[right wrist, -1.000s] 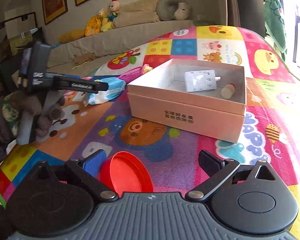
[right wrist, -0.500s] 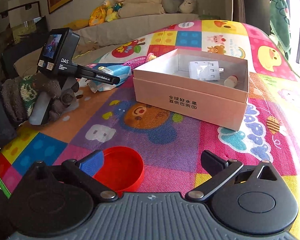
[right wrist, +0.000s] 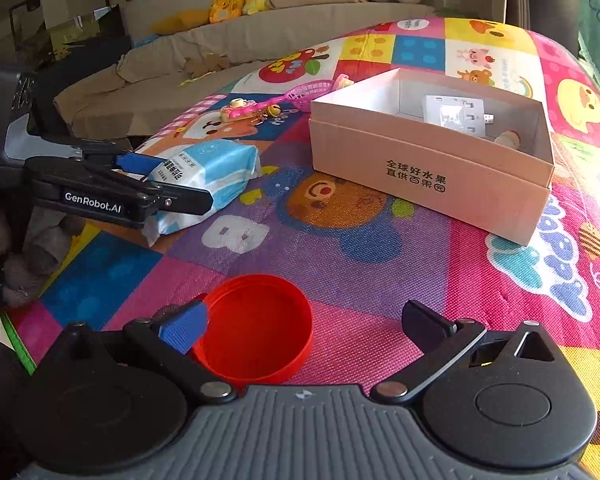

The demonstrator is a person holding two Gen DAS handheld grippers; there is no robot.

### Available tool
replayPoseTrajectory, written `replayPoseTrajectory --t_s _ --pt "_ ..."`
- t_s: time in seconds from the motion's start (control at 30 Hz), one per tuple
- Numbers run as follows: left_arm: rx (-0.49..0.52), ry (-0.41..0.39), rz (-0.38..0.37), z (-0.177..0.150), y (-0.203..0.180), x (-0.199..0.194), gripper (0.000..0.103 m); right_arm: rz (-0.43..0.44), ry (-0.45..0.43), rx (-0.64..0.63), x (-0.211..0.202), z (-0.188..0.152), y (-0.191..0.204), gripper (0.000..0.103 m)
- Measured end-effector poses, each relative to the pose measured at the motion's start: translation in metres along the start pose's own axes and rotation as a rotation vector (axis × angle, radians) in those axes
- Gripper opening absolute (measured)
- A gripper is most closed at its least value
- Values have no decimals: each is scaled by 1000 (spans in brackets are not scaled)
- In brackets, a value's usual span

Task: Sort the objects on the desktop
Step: 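Grasp the blue wet-wipe pack with the left tool while the right tool holds the lid, then place the wipe pack into the box with the left tool while the right tool drops the red lid in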

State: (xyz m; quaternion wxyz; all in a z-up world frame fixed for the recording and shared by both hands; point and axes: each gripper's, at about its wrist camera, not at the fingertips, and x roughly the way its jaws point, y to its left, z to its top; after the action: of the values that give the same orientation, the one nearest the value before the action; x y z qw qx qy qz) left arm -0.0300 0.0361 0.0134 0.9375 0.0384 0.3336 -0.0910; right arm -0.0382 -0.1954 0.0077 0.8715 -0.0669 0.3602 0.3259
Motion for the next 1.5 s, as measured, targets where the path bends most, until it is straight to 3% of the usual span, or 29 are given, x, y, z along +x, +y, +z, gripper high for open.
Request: replayPoseTrajectory --t_s 0.17,0.27,0.4,0.53,0.7,0.97,1.0,1.13,1.27,1.37,1.5 --pt "-44 24 14 -1 5 11 97 -11 28 -77 3 0 7 103" --pt "-53 30 11 -1 6 12 100 -129 8 -122 2 1 2 103" --pt "-59 34 13 -2 6 12 101 -255 -19 -34 1 8 -24 103" --pt "-54 38 16 -2 5 13 102 -233 -1 99 4 8 -45 103" --pt "-53 42 17 -2 3 14 103 -231 -12 154 5 6 -52 103" --pt "-53 42 18 -2 3 14 103 -245 21 137 9 10 -49 103" --pt "-53 42 18 -2 3 14 103 -230 16 146 6 10 -50 103" --pt "-53 42 18 -2 3 14 103 -7 -11 89 -10 8 -29 103" --pt "-57 40 18 -2 3 14 103 16 33 -21 -1 7 -2 103" --pt "-73 33 31 0 6 12 103 -6 36 -13 4 9 -1 94" --pt "-91 8 29 7 7 11 103 -40 37 0 1 12 -4 69"
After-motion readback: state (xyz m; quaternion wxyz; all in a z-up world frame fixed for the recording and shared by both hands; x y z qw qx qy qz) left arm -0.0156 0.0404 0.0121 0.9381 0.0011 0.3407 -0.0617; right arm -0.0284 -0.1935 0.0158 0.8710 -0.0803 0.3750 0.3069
